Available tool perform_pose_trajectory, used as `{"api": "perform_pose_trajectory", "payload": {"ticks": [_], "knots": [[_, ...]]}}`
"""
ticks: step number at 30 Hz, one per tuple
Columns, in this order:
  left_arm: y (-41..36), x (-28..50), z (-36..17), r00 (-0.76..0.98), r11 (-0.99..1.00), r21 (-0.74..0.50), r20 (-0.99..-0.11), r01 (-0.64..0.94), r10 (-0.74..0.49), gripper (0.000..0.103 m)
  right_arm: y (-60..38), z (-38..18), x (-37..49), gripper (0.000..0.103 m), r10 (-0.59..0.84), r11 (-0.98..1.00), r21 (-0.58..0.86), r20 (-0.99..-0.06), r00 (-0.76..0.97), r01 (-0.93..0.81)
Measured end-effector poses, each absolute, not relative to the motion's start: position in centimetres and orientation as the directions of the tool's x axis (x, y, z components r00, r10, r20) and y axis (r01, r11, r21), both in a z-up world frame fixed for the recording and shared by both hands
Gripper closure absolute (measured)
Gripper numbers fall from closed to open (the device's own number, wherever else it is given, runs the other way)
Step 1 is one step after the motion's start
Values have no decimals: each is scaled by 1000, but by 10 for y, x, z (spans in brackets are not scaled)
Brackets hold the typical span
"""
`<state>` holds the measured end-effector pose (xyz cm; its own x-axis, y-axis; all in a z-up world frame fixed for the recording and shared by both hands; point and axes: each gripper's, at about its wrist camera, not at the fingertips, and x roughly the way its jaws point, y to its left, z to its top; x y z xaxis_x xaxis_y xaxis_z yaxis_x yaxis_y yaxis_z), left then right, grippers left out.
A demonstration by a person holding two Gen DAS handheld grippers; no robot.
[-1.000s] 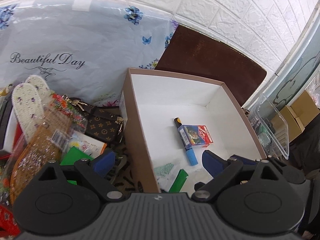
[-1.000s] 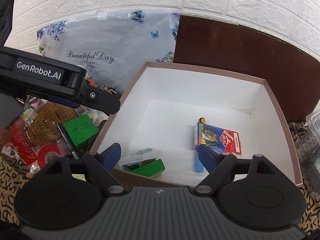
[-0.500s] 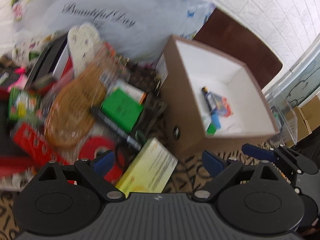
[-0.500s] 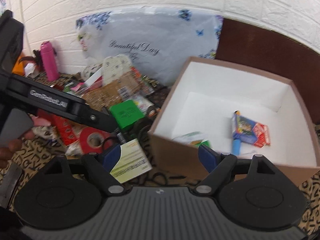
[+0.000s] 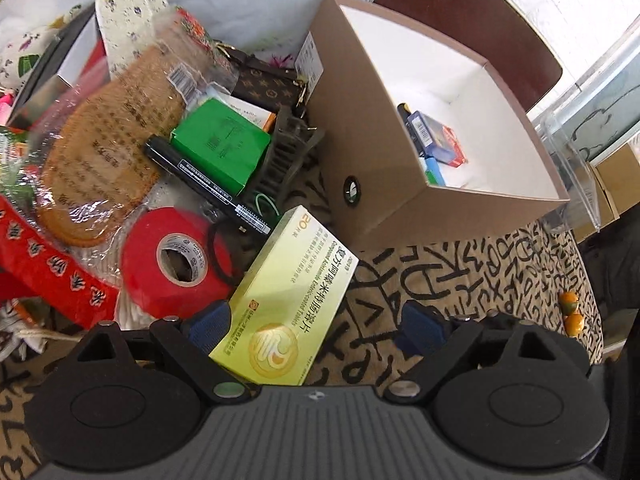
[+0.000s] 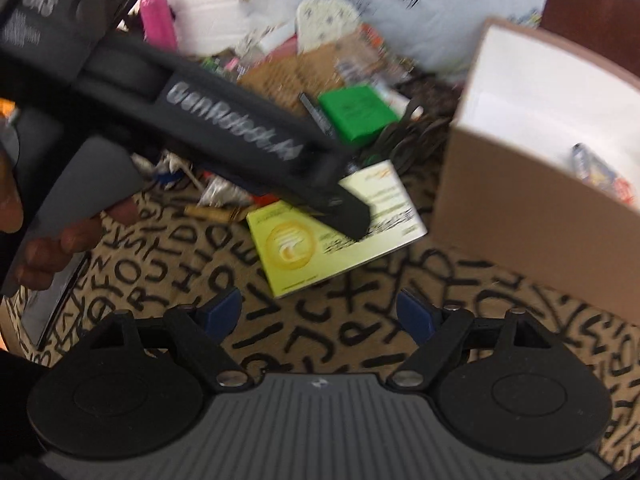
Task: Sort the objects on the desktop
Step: 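Reach the left gripper to the yellow medicine box and grasp it, then carry the yellow medicine box with the left gripper into the cardboard box and release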
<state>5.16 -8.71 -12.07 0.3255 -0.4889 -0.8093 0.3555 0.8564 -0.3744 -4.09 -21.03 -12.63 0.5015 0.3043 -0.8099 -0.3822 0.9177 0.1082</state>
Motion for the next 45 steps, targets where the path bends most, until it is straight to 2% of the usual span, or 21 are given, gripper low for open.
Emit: {"api": "perform_pose_trajectory", "payload": {"ticks": [13,20,27,37,41,45], "knots": [[-90,70,-137,283,855,-389,-825,344,-489,19,-190,-154,-17,20,294,904,82,-831,472,-419],[-93,70,-145,231,839,-404,-834,364,-501,31,-190,-163,-14,21,283,906,70,-834,473,-418],[-96,71,-150,181,815,-428,-832,390,-524,32,-201,-166,-25,31,290,896,71,-841,456,-438],[-103,75,-154,179,831,-403,-850,384,-495,32,-201,-167,-27,28,268,892,34,-843,467,-450],[-102,71,-151,189,842,-373,-862,390,-470,44,-202,-164,-31,34,277,888,43,-845,458,-457],[-94,61,-144,205,844,-381,-854,378,-478,45,-205,-157,-41,42,292,880,51,-843,453,-472]]}}
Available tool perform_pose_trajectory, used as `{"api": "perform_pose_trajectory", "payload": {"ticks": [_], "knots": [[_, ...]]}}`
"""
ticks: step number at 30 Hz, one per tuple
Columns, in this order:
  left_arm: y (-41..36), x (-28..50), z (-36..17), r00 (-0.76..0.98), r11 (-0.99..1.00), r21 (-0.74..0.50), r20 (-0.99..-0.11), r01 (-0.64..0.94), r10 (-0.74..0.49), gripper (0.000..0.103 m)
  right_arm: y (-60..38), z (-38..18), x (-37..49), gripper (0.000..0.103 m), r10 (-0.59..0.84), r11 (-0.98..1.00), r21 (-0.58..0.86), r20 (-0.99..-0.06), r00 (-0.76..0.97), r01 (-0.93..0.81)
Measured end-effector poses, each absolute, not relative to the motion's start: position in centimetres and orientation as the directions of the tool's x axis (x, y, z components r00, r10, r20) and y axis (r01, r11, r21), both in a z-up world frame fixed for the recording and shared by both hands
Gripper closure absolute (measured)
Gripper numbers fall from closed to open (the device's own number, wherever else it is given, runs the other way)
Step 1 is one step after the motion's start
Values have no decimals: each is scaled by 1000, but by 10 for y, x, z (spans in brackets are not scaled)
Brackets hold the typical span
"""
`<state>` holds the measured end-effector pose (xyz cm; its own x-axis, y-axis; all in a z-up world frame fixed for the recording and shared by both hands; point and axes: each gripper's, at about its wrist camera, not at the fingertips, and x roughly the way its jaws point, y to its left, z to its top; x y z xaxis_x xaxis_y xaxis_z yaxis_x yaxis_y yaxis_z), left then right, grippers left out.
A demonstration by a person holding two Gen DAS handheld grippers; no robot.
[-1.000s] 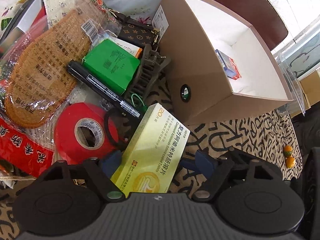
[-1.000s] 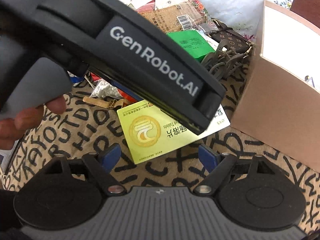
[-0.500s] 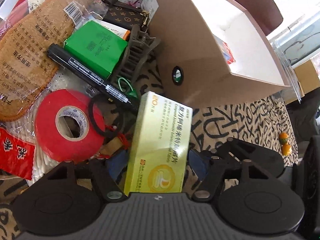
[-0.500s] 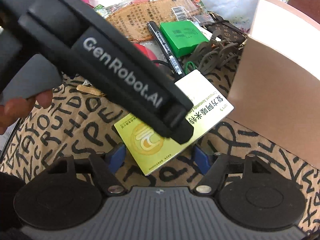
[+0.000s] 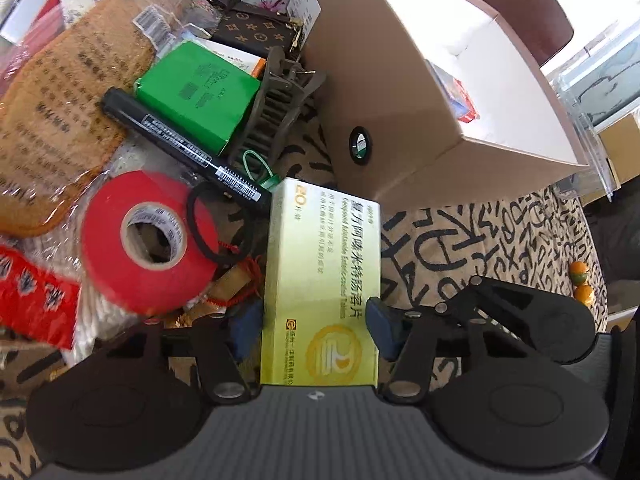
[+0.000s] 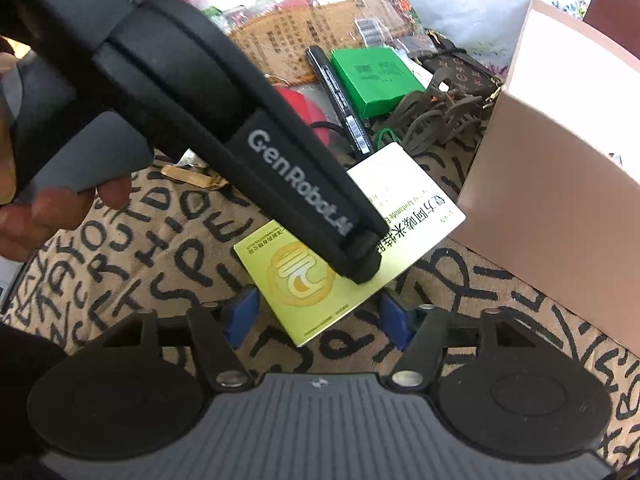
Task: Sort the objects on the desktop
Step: 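Carry the yellow medicine box with the left gripper into the cardboard box and release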
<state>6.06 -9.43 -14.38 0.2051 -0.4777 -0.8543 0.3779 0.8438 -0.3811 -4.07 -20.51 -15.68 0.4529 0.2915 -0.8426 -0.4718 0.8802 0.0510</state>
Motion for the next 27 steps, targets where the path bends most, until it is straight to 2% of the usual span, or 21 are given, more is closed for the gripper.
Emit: {"api": "perform_pose_trajectory", "payload": {"ticks": [11,12,14,16,18,20,23,27], "knots": [[-82,34,-102,331,849,-367,-803,380,-496,46,-204,-124,-73,47,331,855,23,-793,511,-518],[-81,32,-95,349,848,-366,-793,382,-499,48,-204,-120,-77,48,337,852,21,-786,518,-522],[-81,29,-85,340,819,-416,-762,396,-551,59,-204,-112,-83,52,349,846,13,-769,535,-534],[-90,25,-80,342,810,-403,-757,426,-557,59,-201,-105,-89,53,377,830,12,-748,546,-557],[-100,19,-81,347,814,-354,-772,461,-532,64,-194,-104,-91,53,371,823,-16,-743,558,-568],[-100,18,-86,328,814,-368,-780,449,-534,61,-191,-108,-91,53,362,825,-12,-757,544,-565],[-94,19,-93,324,830,-385,-788,404,-523,51,-196,-114,-96,53,343,837,-8,-771,536,-547],[-96,26,-98,326,844,-371,-801,388,-502,50,-208,-120,-95,52,299,866,-13,-787,539,-499]]}}
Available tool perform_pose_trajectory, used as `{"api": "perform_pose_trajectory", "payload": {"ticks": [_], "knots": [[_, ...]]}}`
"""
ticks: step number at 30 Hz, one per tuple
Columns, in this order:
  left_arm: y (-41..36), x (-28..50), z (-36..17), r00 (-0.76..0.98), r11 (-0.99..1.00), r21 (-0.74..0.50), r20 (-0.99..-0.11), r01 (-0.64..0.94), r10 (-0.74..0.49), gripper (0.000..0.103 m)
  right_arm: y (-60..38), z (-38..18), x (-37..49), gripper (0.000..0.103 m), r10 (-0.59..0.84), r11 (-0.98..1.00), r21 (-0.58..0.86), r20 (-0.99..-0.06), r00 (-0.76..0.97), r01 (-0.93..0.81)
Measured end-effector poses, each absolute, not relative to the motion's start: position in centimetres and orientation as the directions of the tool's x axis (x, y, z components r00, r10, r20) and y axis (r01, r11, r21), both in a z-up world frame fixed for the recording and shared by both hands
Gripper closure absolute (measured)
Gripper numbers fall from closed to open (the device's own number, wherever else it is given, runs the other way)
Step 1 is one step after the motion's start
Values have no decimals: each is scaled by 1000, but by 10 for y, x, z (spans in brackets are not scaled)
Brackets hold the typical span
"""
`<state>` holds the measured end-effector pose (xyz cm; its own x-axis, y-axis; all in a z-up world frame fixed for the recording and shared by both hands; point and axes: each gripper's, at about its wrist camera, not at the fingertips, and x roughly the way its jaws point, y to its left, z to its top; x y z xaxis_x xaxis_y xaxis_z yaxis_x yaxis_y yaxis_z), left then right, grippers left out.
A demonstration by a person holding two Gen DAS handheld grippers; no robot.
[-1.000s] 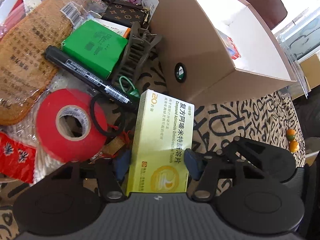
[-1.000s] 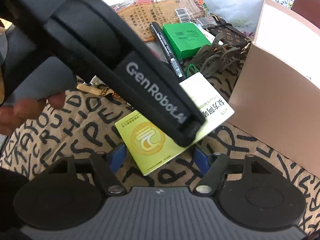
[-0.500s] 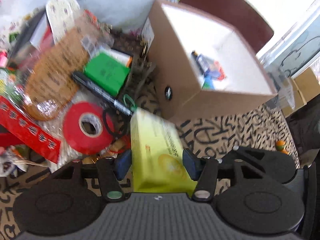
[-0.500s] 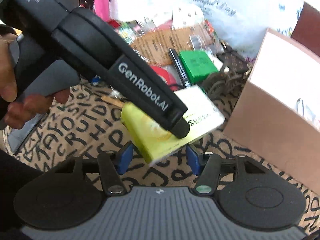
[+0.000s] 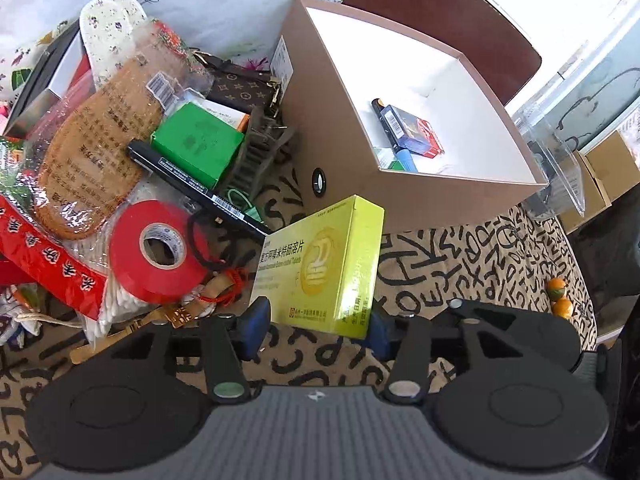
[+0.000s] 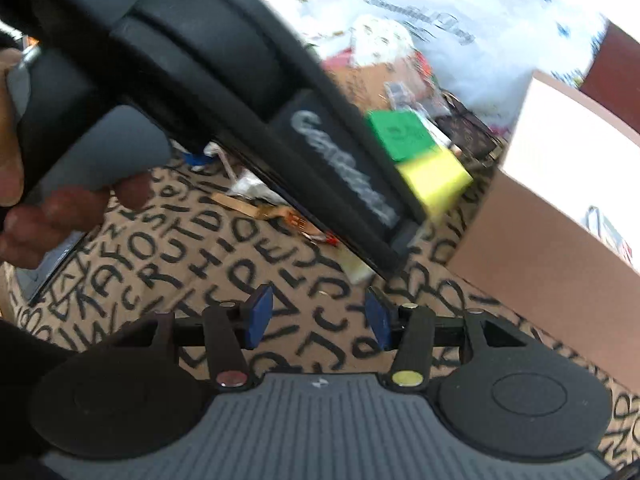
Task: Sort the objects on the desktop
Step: 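Carry the yellow medicine box with the left gripper into the cardboard box and release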
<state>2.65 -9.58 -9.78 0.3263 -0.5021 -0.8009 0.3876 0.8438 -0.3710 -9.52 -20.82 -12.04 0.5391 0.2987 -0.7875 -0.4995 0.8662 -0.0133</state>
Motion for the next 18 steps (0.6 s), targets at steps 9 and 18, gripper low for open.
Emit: {"api": "perform_pose_trajectory", "payload": {"ticks": [9,18], "knots": [[-96,39,-97,321,827,-402,-783,392,-533,54,-219,-118,-89,46,294,871,-39,-757,583,-490],[-93,44,-90,331,822,-424,-768,380,-548,65,-221,-116,-90,66,319,840,-83,-723,613,-536]]}}
